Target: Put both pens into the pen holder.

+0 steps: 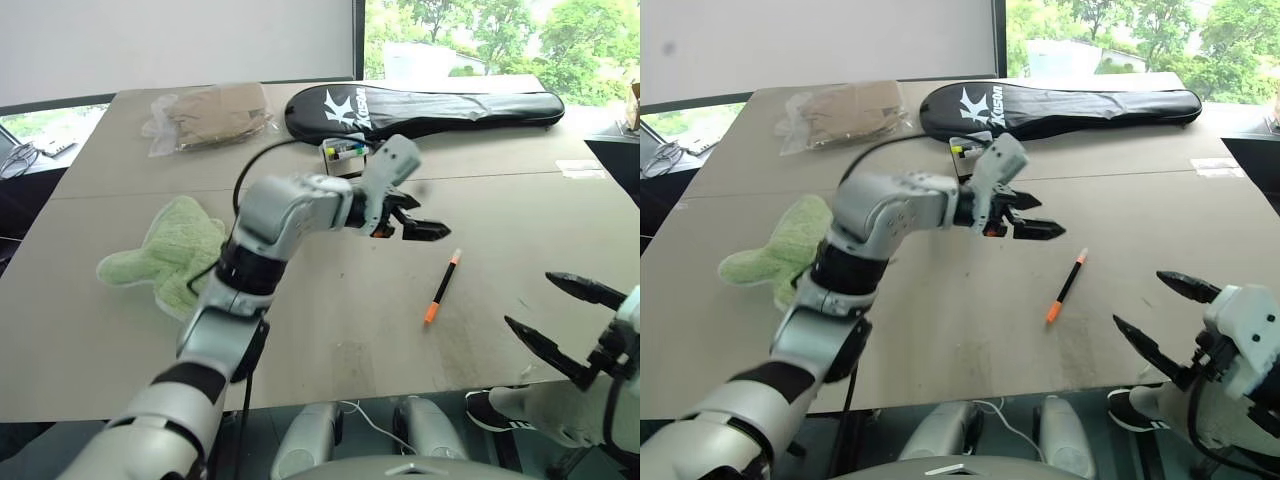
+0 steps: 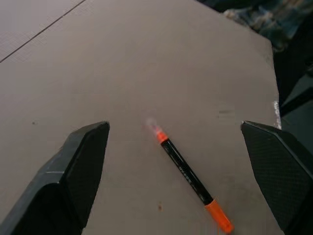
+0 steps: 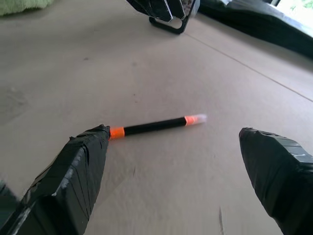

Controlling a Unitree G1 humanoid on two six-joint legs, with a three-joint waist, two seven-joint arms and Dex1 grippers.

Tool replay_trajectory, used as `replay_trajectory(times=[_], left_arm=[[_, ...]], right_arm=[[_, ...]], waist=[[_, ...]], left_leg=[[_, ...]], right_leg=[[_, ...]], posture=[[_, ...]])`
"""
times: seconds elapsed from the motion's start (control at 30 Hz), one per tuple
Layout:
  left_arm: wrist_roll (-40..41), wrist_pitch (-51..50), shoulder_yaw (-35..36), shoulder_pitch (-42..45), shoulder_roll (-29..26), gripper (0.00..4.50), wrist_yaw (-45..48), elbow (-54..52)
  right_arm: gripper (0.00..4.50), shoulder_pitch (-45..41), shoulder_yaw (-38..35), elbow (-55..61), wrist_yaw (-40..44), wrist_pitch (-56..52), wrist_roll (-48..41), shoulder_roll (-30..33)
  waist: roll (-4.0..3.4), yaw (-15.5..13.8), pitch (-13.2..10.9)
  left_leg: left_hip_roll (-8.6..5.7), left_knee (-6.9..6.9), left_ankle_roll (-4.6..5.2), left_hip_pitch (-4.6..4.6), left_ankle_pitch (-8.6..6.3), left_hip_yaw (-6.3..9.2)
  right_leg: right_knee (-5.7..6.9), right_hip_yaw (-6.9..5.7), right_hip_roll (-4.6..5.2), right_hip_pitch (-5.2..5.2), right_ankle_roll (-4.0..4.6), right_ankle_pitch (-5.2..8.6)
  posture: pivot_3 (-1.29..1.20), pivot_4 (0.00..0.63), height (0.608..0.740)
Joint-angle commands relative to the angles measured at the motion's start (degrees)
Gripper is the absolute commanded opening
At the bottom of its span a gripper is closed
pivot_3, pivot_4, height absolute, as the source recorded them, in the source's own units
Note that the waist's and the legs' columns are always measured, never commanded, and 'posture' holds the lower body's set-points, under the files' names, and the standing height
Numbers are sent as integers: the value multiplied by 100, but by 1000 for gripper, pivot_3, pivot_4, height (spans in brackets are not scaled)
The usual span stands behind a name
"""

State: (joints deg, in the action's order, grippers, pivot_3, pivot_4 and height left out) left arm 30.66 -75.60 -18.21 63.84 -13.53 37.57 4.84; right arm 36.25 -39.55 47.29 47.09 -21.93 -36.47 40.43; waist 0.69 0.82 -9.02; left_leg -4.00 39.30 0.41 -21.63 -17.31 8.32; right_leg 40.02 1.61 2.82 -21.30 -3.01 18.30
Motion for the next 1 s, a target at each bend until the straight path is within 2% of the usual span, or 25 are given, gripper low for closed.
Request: replay_trajectory(times=[0.03, 0.2, 0.33, 0.37, 0.47, 0.67, 0.77, 0.93, 1.0], left_arm=[[-221, -783, 39, 570, 719, 4443, -424, 1165], [-737, -847, 141, 1119, 1674, 4443, -1060, 2608], [-1244, -443, -448, 1117, 2295, 4443, -1240, 3496], [-1378, -359, -507, 1111, 2402, 4217, -1292, 3743], [-1597, -143, -576, 1072, 2652, 2976, -1290, 4224], [-1813, 235, -757, 1072, 2815, 98, -1007, 4625], [-1763, 217, -741, 1097, 2654, 21, -658, 4517], [-1579, 109, -179, 1341, 2067, 21, -235, 4143], [-1561, 168, -379, 1321, 1822, 21, 87, 3670]], right_arm=[[4500, 120, -356, -91, 170, 308, 120, -116], [4500, 150, -322, -28, 120, 460, 223, -280], [4500, 129, -73, 147, -86, 520, 393, -466], [4500, 121, -27, 208, -147, 508, 409, -502], [4500, 132, 105, 317, -273, 501, 491, -591], [4500, 179, 365, 368, -369, 584, 714, -720], [4500, 168, 414, 364, -387, 628, 728, -780], [4500, 110, 567, 119, -301, 846, 813, -837], [4500, 47, 630, -44, -235, 952, 854, -822]], waist=[[1, -8, -1], [3, 21, -3], [-1, -17, -2], [0, -22, 1], [1, -37, 28], [8, -43, 88], [8, -36, 88], [-7, -21, 86], [-15, 6, 80]], left_leg=[[0, -1, 0, 0, 0, 0], [1, -10, -2, -13, 1, -10], [6, -21, -3, -14, 1, -16], [3, -21, -3, -16, 1, -16], [3, -20, -4, -10, 0, -16], [4, -20, -4, 10, 0, -14], [3, -24, -3, 27, -1, -16], [3, -33, -4, 19, 0, -17], [3, -28, -5, -5, 1, -18]], right_leg=[[-2, 0, 0, 0, 0, 0], [-2, 14, 5, -21, 0, 0], [-2, 26, 20, -30, 0, 0], [-5, 27, 20, -31, 0, 0], [-10, 48, 28, -24, -1, 0], [-13, 47, 26, -3, -3, 1], [-15, 51, 25, 11, -4, 2], [-13, 53, 23, -2, -4, 2], [-8, 55, 23, -27, -4, 1]], posture=[[0, 150, 740], [0, 150, 740], [0, 150, 740], [0, 150, 740], [0, 150, 740], [0, 150, 740], [0, 150, 740], [0, 150, 740], [0, 150, 740]])
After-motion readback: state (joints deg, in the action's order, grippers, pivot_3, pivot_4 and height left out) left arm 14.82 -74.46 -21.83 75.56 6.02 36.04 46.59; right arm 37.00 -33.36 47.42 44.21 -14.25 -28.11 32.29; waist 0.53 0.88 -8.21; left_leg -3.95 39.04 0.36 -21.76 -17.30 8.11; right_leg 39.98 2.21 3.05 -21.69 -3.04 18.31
